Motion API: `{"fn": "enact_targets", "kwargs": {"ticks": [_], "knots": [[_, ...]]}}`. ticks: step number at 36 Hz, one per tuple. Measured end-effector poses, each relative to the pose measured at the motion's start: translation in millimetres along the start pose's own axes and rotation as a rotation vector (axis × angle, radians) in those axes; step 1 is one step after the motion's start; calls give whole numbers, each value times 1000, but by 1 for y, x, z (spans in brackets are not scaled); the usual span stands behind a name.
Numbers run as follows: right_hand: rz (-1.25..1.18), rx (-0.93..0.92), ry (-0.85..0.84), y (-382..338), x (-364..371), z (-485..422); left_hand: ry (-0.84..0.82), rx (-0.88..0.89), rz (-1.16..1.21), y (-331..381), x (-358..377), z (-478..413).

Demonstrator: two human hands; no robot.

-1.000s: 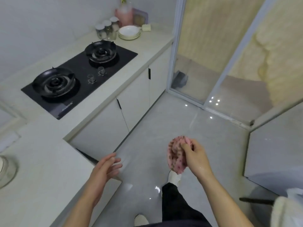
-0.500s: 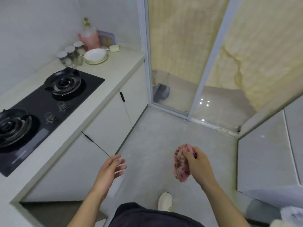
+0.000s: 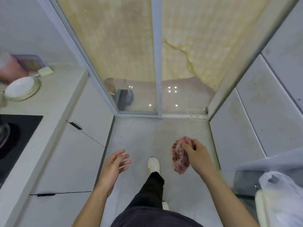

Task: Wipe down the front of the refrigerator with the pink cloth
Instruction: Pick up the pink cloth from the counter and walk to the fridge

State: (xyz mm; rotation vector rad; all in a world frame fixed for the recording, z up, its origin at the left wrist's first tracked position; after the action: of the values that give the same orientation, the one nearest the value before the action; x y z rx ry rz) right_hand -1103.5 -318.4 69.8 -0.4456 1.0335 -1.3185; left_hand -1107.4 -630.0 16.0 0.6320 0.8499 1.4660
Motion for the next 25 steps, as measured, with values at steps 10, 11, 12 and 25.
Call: {"fn": "enact_targets", "kwargs": {"ticks": [10,11,12,25], "knots": [[-34,89,148,-32,-33,-85,-158,-21,-116,65,64,-118],[-37,91,156,-38,-35,-96,-172,-25,-126,74,71,-130],[-42,95,164,-44,-38,-105,-183,-30,-138,82,77,-142],[-159,150,275,-104,-76,-208,-340,18,-271,199,161,-264]]}}
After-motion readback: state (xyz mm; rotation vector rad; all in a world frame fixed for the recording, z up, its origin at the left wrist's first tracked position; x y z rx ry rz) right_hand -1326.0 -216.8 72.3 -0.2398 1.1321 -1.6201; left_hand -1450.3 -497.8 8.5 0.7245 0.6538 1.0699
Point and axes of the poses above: each hand's wrist, its own z-axis away from the middle knuckle, its own x-axis out of the palm, y = z × x, the point moved 3 cm from there along -z, towards the middle knuckle, and after that the axes turned 2 degrees about -y, right-handed, at the moved point
